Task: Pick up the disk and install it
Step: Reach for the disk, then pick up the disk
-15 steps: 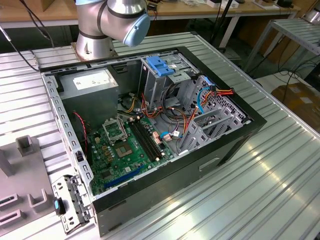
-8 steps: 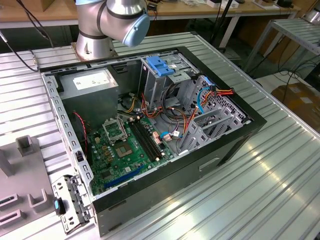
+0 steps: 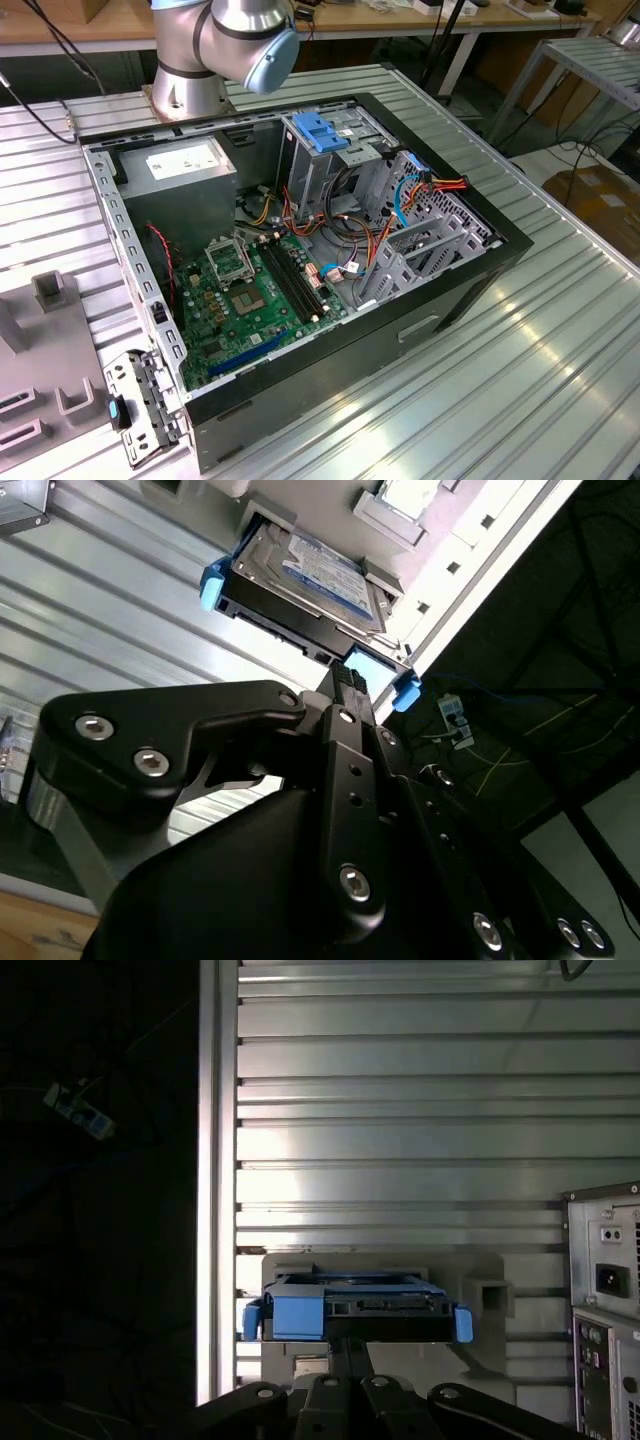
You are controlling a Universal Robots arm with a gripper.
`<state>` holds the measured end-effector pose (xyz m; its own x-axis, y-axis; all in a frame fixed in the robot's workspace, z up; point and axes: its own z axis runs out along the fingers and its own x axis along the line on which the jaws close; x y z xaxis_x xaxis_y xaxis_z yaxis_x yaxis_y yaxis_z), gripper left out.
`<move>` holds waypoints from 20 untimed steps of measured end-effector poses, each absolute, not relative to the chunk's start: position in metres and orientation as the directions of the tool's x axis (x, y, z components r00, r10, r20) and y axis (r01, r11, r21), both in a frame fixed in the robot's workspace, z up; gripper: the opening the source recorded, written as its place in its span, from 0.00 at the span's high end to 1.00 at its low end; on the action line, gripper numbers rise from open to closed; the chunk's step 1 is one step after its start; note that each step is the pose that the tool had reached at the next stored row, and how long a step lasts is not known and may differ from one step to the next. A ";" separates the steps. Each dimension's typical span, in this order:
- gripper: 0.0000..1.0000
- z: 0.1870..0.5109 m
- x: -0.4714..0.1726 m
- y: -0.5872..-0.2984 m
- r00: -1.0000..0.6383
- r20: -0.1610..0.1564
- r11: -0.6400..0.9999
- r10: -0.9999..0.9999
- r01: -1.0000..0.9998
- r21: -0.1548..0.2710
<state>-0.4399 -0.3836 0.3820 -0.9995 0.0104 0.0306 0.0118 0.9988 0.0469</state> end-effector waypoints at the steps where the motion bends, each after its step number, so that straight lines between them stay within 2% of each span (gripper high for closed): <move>1: 0.89 0.382 -0.442 -0.384 -0.999 0.031 0.999 0.009 0.010 0.047; 20: 0.89 0.381 -0.453 -0.384 -0.999 0.040 0.999 -0.001 0.000 0.047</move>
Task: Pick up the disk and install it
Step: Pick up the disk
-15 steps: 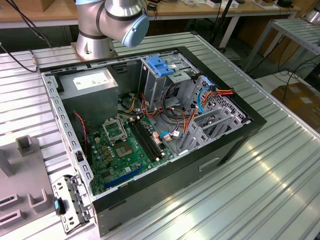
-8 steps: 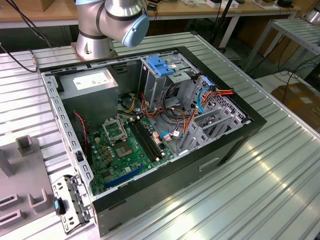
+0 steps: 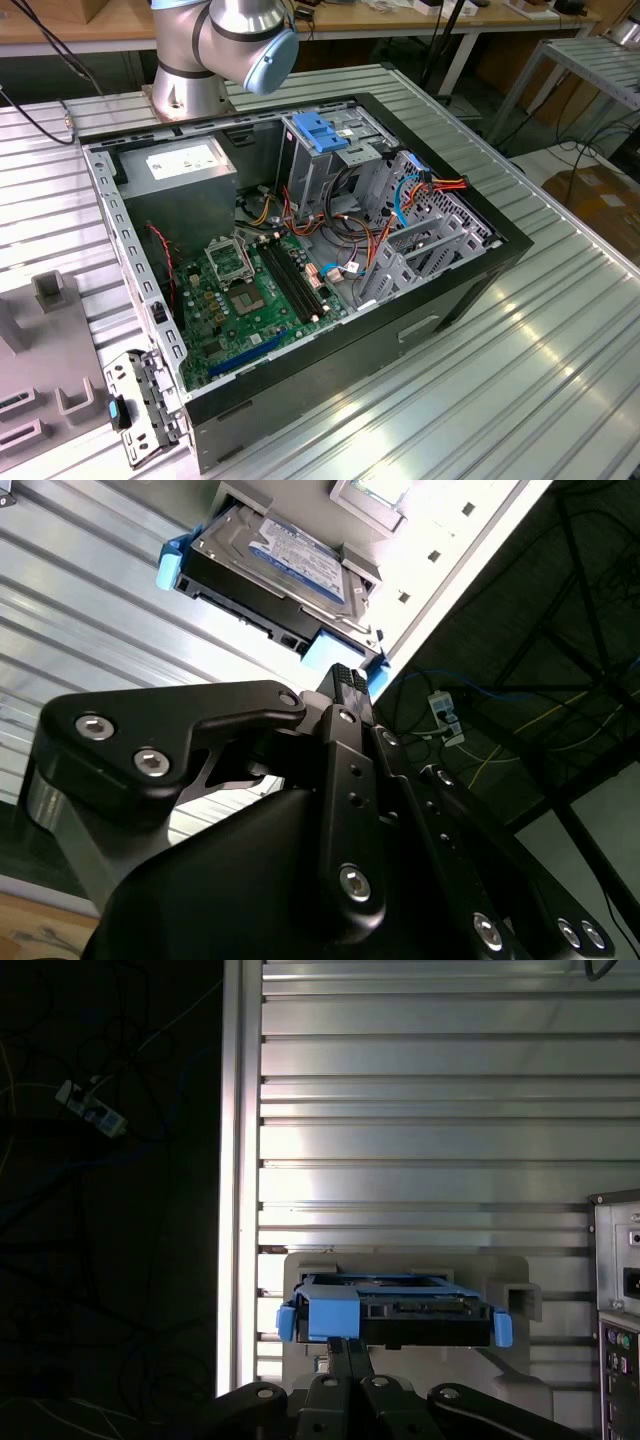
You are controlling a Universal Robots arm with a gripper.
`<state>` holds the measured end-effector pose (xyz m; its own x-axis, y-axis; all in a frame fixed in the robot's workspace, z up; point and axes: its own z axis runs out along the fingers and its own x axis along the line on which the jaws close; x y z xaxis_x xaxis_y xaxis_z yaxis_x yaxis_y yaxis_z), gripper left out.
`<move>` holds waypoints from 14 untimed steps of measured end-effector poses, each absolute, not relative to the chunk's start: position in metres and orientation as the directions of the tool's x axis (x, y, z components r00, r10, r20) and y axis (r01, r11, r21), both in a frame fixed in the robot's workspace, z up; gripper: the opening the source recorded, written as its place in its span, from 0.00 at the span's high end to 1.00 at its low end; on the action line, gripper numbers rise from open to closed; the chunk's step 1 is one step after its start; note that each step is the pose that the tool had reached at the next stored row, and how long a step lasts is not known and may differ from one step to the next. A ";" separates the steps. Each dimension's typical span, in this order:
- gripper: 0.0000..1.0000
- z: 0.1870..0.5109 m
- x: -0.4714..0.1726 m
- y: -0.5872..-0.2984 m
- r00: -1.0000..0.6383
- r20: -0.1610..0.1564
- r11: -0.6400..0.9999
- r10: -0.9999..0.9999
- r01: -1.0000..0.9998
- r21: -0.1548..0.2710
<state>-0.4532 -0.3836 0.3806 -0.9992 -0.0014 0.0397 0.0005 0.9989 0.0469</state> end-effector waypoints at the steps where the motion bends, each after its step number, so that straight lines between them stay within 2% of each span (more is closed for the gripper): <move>1: 0.89 0.381 -0.453 -0.384 -0.999 0.040 0.999 -0.005 -0.003 0.047; 14: 0.89 0.381 -0.453 -0.384 -0.982 0.040 0.982 -0.187 -0.185 0.047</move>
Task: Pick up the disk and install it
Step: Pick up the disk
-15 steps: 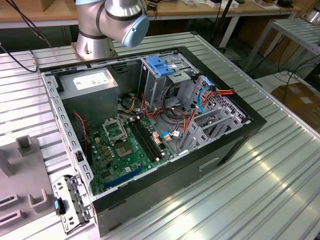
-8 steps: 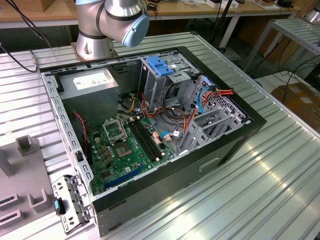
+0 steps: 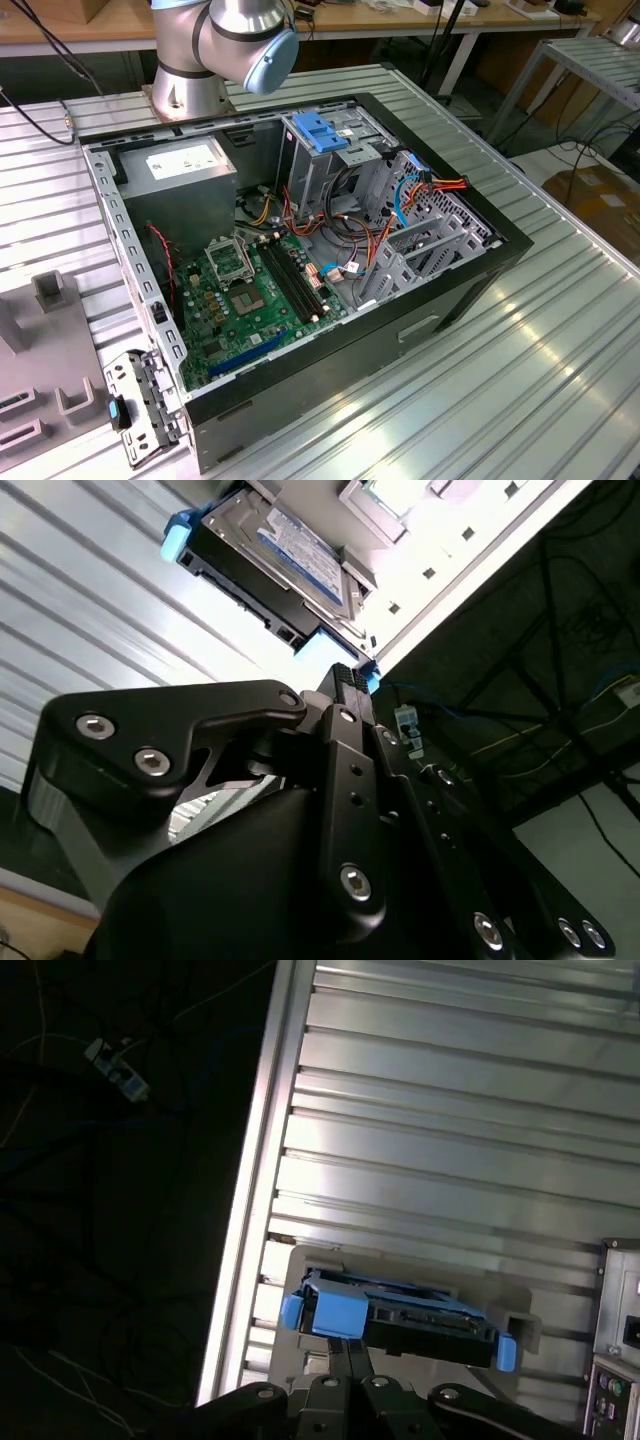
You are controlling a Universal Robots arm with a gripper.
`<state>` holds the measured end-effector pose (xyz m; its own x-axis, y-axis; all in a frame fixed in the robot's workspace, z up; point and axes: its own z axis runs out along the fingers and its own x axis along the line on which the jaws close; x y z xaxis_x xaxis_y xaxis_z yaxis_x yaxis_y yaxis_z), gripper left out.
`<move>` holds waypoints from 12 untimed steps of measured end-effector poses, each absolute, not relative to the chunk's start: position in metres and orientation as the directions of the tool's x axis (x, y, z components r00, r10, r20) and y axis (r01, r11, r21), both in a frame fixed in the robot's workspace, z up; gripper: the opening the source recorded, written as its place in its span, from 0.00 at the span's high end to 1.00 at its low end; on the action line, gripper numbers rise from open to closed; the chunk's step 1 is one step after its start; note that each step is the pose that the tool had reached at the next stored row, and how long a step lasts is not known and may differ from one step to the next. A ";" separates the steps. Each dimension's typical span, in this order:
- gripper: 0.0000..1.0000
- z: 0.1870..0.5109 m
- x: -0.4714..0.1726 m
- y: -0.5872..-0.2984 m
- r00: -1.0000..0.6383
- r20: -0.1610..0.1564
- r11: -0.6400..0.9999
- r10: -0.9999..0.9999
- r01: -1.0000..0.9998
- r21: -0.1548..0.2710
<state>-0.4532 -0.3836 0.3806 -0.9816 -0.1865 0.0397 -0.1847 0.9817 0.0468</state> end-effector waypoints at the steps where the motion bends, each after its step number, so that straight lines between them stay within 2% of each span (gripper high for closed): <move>1: 0.89 0.381 -0.453 -0.384 -0.979 0.040 0.979 -0.199 -0.197 0.047; 12: 0.89 0.381 -0.453 -0.384 -0.943 0.040 0.944 -0.329 -0.327 0.047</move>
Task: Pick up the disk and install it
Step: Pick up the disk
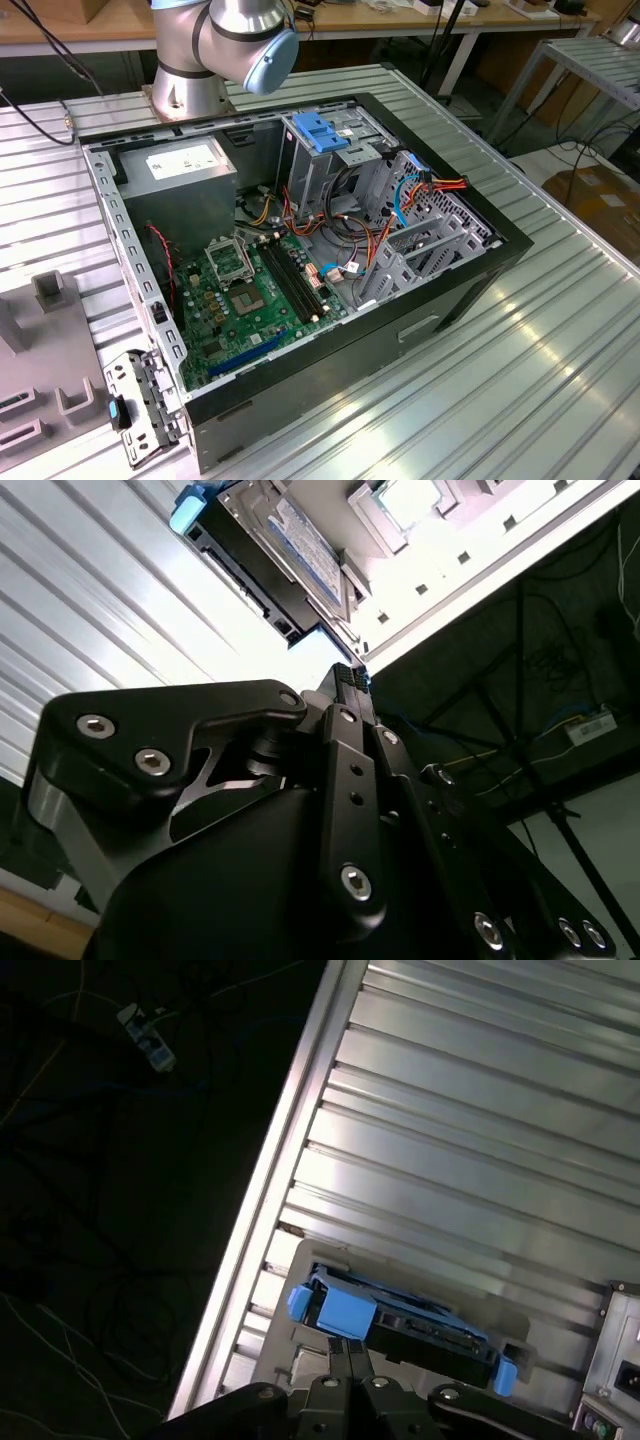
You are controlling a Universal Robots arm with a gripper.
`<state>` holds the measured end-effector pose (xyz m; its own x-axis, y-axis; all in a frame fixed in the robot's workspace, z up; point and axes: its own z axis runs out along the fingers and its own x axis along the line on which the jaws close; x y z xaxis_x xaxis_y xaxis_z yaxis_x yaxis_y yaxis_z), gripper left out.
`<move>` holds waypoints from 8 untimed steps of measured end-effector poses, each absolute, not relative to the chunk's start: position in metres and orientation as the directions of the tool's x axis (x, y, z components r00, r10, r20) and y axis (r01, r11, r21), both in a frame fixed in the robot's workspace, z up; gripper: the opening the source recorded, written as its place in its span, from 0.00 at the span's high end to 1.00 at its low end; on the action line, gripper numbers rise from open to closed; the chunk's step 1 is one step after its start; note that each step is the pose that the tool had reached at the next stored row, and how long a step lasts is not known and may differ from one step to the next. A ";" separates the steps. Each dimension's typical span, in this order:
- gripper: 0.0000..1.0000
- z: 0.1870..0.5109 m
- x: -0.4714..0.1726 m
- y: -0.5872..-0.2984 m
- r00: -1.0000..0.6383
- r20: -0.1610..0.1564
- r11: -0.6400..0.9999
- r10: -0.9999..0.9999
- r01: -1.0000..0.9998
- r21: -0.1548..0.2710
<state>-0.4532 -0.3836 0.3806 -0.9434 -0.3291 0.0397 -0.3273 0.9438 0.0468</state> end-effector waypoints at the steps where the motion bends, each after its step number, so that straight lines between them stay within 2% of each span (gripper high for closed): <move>1: 0.89 0.381 -0.453 -0.384 -0.940 0.040 0.940 -0.338 -0.337 0.047; 8: 0.89 0.380 -0.451 -0.384 -0.922 0.038 0.923 -0.385 -0.383 0.046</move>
<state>-0.4514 -0.3835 0.3800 -0.9222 -0.3848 0.0384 -0.3830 0.9226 0.0463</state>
